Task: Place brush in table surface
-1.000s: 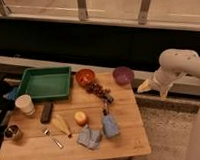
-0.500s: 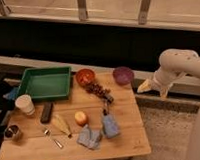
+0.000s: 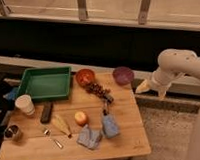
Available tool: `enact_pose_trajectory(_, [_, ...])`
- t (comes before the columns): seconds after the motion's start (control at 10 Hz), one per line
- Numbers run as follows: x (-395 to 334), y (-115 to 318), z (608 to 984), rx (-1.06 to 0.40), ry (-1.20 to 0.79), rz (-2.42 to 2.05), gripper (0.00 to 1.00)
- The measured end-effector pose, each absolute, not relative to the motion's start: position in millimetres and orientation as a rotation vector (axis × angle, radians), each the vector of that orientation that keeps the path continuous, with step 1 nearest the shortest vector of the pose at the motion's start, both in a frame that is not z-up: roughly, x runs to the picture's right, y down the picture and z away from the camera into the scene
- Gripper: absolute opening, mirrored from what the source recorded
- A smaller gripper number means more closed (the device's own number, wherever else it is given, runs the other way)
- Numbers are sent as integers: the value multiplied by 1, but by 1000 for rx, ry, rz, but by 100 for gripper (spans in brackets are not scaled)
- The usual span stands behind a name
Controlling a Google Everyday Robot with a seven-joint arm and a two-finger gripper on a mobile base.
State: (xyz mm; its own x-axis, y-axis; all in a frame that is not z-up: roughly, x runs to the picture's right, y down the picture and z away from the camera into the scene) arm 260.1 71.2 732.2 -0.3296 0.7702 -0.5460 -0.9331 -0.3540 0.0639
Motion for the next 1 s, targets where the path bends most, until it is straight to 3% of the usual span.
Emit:
enact_pose_trajectory(0.4, [181,76,737,-672,342,1775,76])
enact_pose_trajectory(0.8, [102,77,723,-929,73,1717,76])
enact_pose_trajectory(1.0, [87,75,717,-971,-1,1705,76])
